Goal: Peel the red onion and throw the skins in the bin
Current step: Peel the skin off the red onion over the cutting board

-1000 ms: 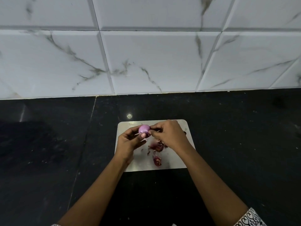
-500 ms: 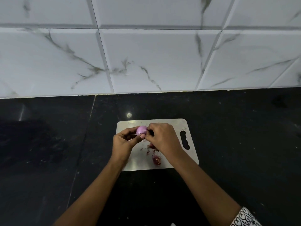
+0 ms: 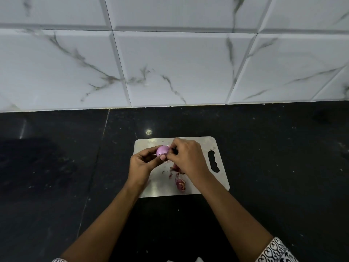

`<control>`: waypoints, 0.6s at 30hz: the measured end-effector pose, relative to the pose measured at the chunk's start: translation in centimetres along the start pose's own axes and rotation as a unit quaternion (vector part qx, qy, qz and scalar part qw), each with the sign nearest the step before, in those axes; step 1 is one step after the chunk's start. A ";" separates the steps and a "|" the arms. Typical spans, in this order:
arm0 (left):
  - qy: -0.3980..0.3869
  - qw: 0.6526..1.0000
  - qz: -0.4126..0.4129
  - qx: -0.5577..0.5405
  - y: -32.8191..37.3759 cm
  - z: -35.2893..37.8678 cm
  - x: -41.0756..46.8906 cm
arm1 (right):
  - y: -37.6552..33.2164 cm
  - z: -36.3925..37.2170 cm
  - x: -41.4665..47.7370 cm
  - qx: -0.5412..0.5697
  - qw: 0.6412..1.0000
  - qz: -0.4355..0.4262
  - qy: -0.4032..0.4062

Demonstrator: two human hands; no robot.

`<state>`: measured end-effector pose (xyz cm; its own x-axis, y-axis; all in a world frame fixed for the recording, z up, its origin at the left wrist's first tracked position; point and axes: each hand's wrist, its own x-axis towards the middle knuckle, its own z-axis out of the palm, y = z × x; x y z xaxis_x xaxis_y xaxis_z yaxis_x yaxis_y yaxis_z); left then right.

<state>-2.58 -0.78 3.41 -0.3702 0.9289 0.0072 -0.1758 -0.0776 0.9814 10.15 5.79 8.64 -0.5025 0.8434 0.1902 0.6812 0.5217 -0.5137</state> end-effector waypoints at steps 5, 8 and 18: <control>0.030 0.995 -0.049 -0.080 -0.1 0.8 -0.3 | 1.0 -0.8 1.2 0.110 0.991 0.062 -0.039; 0.049 0.991 -0.077 -0.099 0.0 0.6 0.1 | 2.1 -0.5 1.6 0.140 0.984 0.110 -0.020; 0.070 0.974 -0.139 -0.167 0.1 0.8 0.4 | 2.8 -0.2 1.0 0.059 0.996 0.025 -0.058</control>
<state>-2.01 -0.18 3.70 -0.3827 0.8741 -0.2993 -0.5658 0.0344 0.8238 11.65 8.17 7.51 -0.5330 0.8434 0.0675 0.6430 0.4557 -0.6155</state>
